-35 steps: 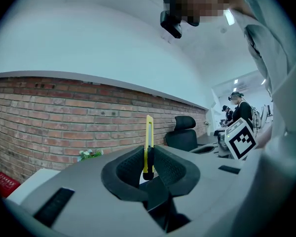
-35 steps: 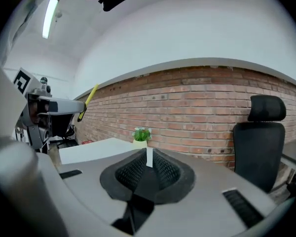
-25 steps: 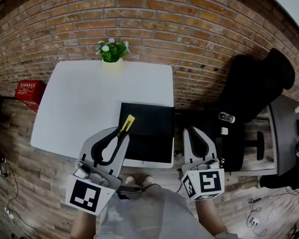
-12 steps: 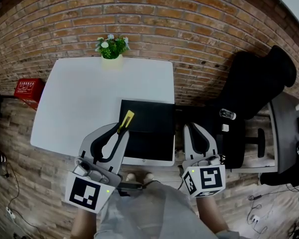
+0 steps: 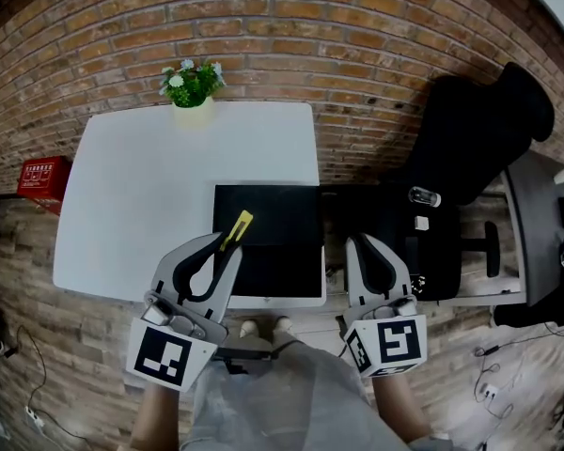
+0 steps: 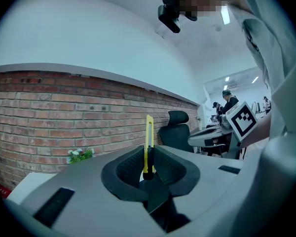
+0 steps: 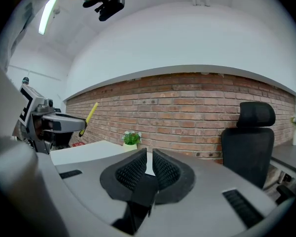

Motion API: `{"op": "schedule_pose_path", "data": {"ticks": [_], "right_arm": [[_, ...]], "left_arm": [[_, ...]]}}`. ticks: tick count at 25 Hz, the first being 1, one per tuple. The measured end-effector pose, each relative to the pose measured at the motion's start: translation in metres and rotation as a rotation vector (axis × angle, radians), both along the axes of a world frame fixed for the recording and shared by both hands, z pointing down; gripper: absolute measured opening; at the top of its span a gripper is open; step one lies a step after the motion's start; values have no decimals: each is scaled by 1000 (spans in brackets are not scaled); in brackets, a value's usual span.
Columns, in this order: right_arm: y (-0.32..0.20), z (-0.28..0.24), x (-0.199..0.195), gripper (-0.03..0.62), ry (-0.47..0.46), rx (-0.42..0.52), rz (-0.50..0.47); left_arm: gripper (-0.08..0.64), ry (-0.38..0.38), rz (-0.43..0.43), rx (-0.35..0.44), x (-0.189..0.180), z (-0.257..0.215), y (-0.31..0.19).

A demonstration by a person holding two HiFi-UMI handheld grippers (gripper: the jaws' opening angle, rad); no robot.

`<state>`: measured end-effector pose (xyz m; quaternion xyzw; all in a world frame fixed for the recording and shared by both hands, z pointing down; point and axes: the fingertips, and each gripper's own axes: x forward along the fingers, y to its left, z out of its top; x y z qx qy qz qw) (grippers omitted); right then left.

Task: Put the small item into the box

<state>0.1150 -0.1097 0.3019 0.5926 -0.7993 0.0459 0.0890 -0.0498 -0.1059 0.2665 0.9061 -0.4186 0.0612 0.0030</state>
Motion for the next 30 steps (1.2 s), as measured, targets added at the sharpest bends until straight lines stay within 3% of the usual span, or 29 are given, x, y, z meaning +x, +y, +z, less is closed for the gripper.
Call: {"op": "schedule_pose_path", "data": {"ticks": [9,20,26,30], "right_arm": [[14,26,27,61,-1,-70,94],[28,63,58,61,-34,-145,180],[31,75,63,61,-52,-174,196],[32,79,67,61,-61,-184,201]], "left_arm": [[74,-185,301,-51,55,73,-13],[74,-547,666,-230,99,201,1],[74,-761,748,-323,96,256,5],[74,-840,785,-392,97,276,9]]}}
